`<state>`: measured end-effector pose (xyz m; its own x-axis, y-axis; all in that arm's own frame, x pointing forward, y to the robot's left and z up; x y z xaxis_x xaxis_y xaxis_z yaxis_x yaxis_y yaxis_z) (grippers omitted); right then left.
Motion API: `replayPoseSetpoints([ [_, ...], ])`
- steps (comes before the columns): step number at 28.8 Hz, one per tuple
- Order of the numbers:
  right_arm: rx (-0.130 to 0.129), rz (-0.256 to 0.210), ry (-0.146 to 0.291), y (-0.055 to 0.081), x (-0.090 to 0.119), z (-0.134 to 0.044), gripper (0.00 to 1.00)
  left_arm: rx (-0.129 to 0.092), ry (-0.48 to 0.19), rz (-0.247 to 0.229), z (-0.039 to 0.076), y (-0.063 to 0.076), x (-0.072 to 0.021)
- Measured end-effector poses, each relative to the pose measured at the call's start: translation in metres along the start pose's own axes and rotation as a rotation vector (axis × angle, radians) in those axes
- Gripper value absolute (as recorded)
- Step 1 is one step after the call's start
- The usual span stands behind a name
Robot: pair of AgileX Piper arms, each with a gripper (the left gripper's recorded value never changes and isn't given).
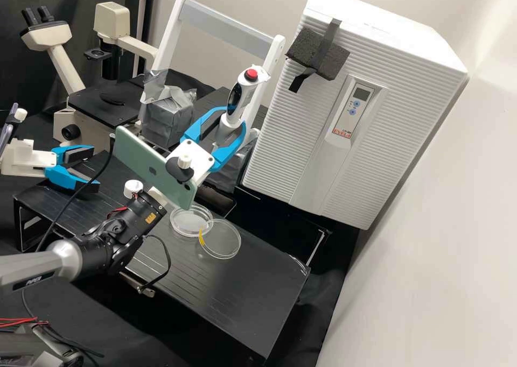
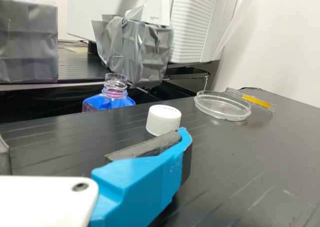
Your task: Use the pipette
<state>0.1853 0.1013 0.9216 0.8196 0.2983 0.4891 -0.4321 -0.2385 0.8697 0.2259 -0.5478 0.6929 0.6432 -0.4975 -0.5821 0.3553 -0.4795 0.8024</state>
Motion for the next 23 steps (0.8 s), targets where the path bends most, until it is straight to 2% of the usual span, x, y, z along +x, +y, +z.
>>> replayPoseSetpoints([
  [5, 0.007, -0.064, -0.018, -0.0084, -0.0008, 0.0001, 0.0, -0.003, -0.006, 0.005, 0.0006, -0.0011, -0.0018],
  [7, 0.0, -0.075, -0.019, -0.0099, -0.0019, 0.0007, 0.0, -0.005, -0.007, 0.006, 0.0005, -0.0016, -0.0019],
  [11, -0.007, -0.077, -0.033, -0.0097, -0.0041, 0.0037, 0.0, -0.008, -0.008, 0.003, -0.0003, -0.0033, -0.0012],
  [15, -0.025, -0.072, -0.051, -0.0071, -0.005, 0.0058, 0.0, -0.008, -0.008, 0.004, -0.0003, -0.0032, -0.0012],
  [18, -0.045, -0.061, -0.05, -0.0043, -0.0055, 0.0051, 0.0, -0.008, -0.008, 0.004, -0.0003, -0.0032, -0.0012],
  [23, -0.06, -0.057, -0.056, -0.0028, -0.0074, 0.0065, 0.0, -0.008, -0.008, 0.004, -0.0003, -0.0032, -0.0012],
])
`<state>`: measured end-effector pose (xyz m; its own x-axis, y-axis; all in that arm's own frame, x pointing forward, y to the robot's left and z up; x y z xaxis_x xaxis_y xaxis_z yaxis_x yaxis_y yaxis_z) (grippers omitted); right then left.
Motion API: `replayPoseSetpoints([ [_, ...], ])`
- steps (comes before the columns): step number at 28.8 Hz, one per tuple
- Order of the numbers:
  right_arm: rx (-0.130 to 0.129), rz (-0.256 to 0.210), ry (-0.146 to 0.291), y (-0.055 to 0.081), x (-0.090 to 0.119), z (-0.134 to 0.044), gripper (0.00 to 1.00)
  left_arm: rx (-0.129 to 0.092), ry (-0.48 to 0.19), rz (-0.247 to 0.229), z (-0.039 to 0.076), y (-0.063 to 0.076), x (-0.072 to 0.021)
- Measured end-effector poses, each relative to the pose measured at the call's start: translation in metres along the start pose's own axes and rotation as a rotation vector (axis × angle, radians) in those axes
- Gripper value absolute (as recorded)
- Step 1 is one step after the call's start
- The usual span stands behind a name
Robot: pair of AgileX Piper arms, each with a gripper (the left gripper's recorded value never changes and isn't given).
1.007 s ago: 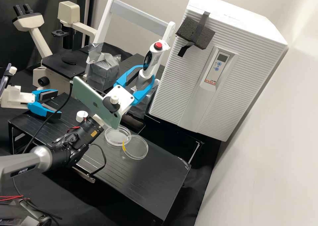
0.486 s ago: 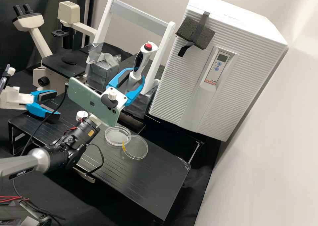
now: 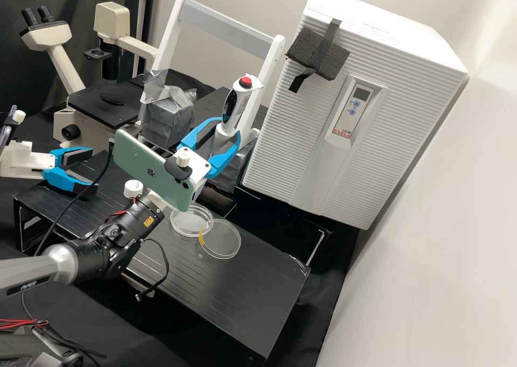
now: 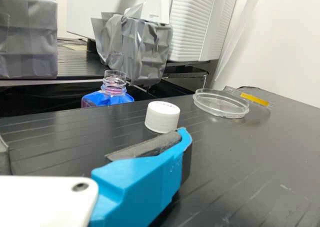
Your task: Use the pipette
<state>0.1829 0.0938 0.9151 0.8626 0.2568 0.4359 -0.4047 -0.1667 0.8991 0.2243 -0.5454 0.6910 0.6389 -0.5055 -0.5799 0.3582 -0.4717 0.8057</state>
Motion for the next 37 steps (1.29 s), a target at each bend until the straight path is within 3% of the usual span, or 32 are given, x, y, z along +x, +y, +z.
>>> replayPoseSetpoints([
  [14, -0.019, -0.015, -0.032, -0.001, -0.002, 0.004, 0.0, 0.0, 0.003, 0.002, -0.001, 0.0, -0.0002],
  [20, -0.026, -0.015, -0.032, -0.001, -0.002, 0.004, 0.0, 0.022, 0.017, -0.003, -0.012, 0.005, -0.0054],
  [22, -0.026, -0.015, -0.032, -0.001, -0.002, 0.004, 0.0, 0.014, 0.028, 0.004, -0.018, 0.009, -0.0077],
  [25, -0.019, -0.025, -0.024, -0.003, -0.002, 0.003, 0.0, 0.008, 0.055, 0.066, -0.028, 0.028, -0.0124],
  [30, 0.007, -0.068, -0.001, -0.013, 0.0, -0.002, 0.0, -0.01, 0.076, 0.182, -0.033, 0.06, -0.0202],
  [33, 0.027, -0.11, 0.022, -0.022, 0.004, -0.006, 0.0, -0.022, 0.062, 0.243, -0.03, 0.078, -0.0231],
  [37, 0.015, -0.158, 0.042, -0.033, 0.011, -0.01, 0.0, -0.015, 0.029, 0.298, -0.021, 0.096, -0.0245],
])
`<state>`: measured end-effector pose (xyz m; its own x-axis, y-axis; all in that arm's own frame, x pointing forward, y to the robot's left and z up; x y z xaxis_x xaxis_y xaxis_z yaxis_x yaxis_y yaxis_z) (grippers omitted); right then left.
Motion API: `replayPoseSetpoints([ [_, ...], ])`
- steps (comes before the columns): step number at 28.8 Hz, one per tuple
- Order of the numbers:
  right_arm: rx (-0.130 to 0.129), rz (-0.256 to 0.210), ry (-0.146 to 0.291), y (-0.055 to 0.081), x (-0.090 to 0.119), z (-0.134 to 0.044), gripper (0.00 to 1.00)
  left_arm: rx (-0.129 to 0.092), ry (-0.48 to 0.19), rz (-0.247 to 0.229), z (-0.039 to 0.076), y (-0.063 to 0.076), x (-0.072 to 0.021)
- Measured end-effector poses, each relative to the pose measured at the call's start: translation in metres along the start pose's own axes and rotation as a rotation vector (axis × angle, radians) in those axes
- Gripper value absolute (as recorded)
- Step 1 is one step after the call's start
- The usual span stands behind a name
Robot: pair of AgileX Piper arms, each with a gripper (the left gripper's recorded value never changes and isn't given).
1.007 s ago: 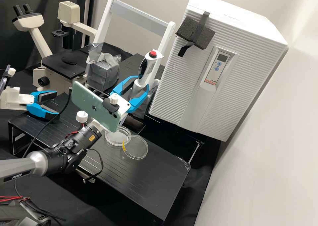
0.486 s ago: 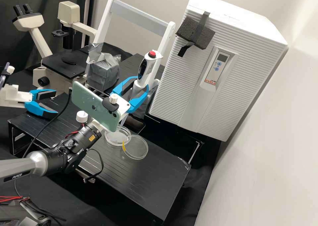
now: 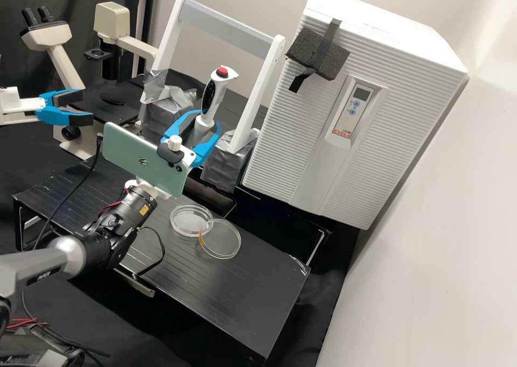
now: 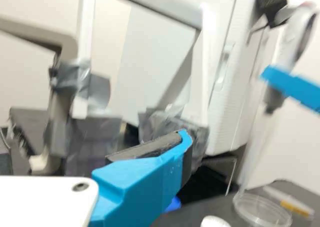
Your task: Use the pipette
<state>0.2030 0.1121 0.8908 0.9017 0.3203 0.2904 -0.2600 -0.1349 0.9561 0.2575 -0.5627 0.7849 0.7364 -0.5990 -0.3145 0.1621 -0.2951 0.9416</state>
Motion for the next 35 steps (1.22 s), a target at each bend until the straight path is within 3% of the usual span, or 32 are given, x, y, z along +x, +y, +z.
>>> replayPoseSetpoints([
  [1, -0.003, -0.009, 0.003, 0.001, 0.008, -0.003, 0.0, 0.002, -0.007, 0.011, 0.002, 0.004, 0.0008],
  [2, -0.001, -0.039, -0.021, 0.001, 0.021, -0.005, 0.0, 0.004, -0.012, 0.019, 0.003, 0.006, 0.0012],
  [4, 0.014, -0.055, -0.023, 0.008, 0.06, -0.021, 0.0, 0.003, -0.022, 0.032, 0.006, 0.01, 0.0021],
  [5, 0.007, -0.049, 0.005, 0.013, 0.085, -0.034, 0.0, 0.007, -0.03, 0.044, 0.008, 0.014, 0.0029],
  [7, -0.007, -0.024, 0.059, 0.019, 0.105, -0.051, 0.0, 0.005, -0.038, 0.052, 0.01, 0.017, 0.0036],
  [12, -0.048, 0.005, 0.131, 0.022, 0.12, -0.074, 0.0, 0.013, -0.043, 0.061, 0.011, 0.021, 0.0058],
  [15, -0.053, 0.0, 0.14, 0.018, 0.126, -0.082, 0.0, -0.004, -0.042, 0.062, 0.011, 0.023, 0.0073],
  [17, -0.047, -0.024, 0.142, 0.013, 0.134, -0.088, 0.0, 0.0, -0.045, 0.071, 0.012, 0.027, 0.0103],
  [21, -0.046, -0.125, 0.104, -0.002, 0.153, -0.095, 0.0, 0.005, -0.043, 0.101, 0.01, 0.041, 0.0162],
  [25, -0.069, -0.193, 0.055, -0.014, 0.169, -0.094, 0.0, 0.003, -0.03, 0.133, 0.007, 0.056, 0.0208],
  [28, -0.063, -0.237, 0.003, -0.021, 0.18, -0.09, 0.0, 0.01, -0.019, 0.158, 0.005, 0.069, 0.0233],
  [32, -0.038, -0.265, -0.042, -0.026, 0.188, -0.086, 0.0, 0.022, -0.024, 0.189, 0.006, 0.08, 0.0233],
  [35, -0.04, -0.273, -0.065, -0.025, 0.193, -0.083, 0.0, 0.03, -0.034, 0.207, 0.01, 0.087, 0.0226],
])
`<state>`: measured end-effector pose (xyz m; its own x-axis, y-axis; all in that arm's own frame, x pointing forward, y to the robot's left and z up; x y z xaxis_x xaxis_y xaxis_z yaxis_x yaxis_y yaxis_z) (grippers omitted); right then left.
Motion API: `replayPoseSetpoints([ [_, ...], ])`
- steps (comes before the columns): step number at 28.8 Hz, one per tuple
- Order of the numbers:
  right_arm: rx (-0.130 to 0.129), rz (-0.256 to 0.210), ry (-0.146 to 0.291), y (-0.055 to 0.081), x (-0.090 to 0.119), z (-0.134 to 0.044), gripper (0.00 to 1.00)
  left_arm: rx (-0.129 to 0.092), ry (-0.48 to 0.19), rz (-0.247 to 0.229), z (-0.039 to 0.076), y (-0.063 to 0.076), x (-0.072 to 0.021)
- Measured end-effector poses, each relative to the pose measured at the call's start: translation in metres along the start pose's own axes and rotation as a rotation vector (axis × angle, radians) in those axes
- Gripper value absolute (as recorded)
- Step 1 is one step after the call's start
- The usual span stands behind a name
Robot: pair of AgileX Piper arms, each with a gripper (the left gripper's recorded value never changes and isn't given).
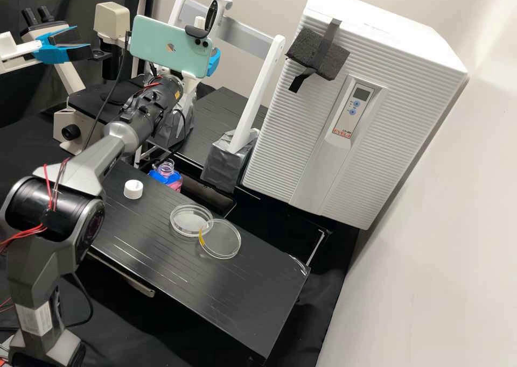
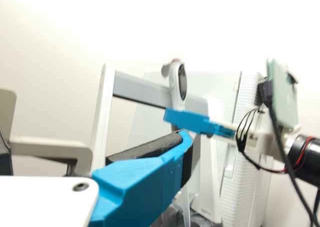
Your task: Use the pipette
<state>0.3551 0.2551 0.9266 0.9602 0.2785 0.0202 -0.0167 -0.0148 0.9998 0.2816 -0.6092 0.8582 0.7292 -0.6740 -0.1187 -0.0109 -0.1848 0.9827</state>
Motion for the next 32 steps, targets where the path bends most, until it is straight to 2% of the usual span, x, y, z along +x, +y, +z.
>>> replayPoseSetpoints([
  [1, 0.0, 0.0, -0.004, 0.001, 0.001, 0.0, 0.0, -0.001, -0.002, 0.002, 0.001, 0.001, -0.0002],
  [3, 0.02, 0.006, -0.012, 0.004, 0.001, 0.001, 0.0, 0.001, -0.003, 0.0, 0.001, 0.001, -0.0002],
  [8, 0.046, 0.023, -0.015, 0.01, 0.002, 0.001, 0.0, 0.004, -0.006, -0.005, 0.001, 0.0, -0.0002],
  [12, 0.052, 0.018, -0.02, 0.01, 0.002, 0.001, 0.0, 0.007, -0.008, -0.008, 0.001, 0.0, -0.0002],
  [20, 0.019, -0.01, -0.029, -0.001, 0.006, 0.003, 0.0, 0.007, -0.009, -0.009, 0.001, 0.0, -0.0002],
  [21, 0.006, -0.02, -0.037, -0.004, 0.008, 0.005, 0.0, 0.006, -0.008, -0.01, 0.001, -0.001, -0.0005],
  [25, 0.015, -0.027, -0.053, -0.007, 0.01, 0.009, 0.0, 0.008, -0.009, -0.012, 0.001, -0.001, -0.0005],
  [32, 0.008, -0.028, -0.061, -0.008, 0.011, 0.011, 0.0, 0.01, -0.011, -0.015, 0.002, -0.001, -0.0006],
])
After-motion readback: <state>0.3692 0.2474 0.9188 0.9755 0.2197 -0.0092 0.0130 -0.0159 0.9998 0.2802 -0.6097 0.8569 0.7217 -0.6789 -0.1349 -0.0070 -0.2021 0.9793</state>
